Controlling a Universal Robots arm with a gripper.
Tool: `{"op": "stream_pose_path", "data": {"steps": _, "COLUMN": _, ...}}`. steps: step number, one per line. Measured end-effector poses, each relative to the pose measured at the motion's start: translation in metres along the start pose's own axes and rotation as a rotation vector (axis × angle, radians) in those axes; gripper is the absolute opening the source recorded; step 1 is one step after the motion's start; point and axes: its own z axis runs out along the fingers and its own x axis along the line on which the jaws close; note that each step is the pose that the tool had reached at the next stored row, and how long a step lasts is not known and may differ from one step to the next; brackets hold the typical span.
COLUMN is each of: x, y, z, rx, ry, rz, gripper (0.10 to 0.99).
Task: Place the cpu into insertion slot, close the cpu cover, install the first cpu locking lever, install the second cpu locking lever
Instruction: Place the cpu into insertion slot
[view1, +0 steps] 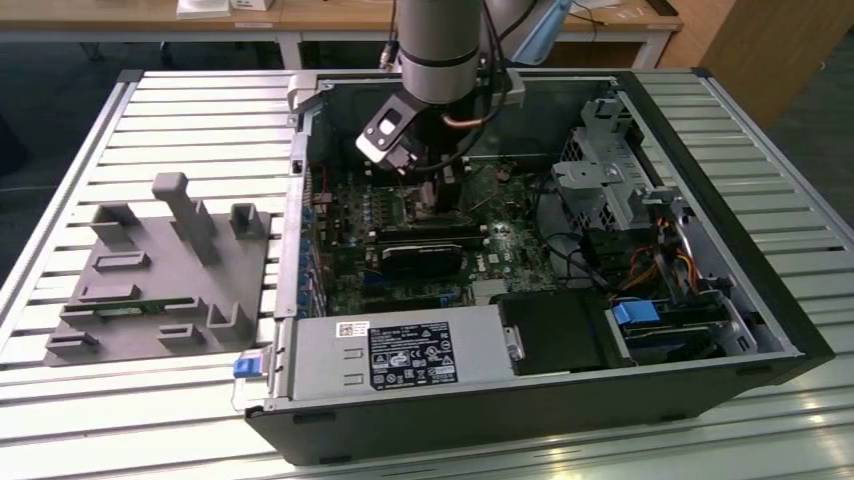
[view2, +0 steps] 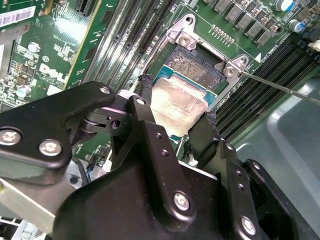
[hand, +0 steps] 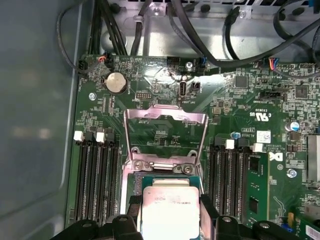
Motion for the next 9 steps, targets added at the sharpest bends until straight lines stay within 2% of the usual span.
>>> {"op": "stream_pose_path", "data": {"steps": 9, "x": 0.0032, "y": -0.0028, "z": 0.007, "rx": 0.0, "ry": 0.0012, "rz": 0.002, "gripper": 0.541}}
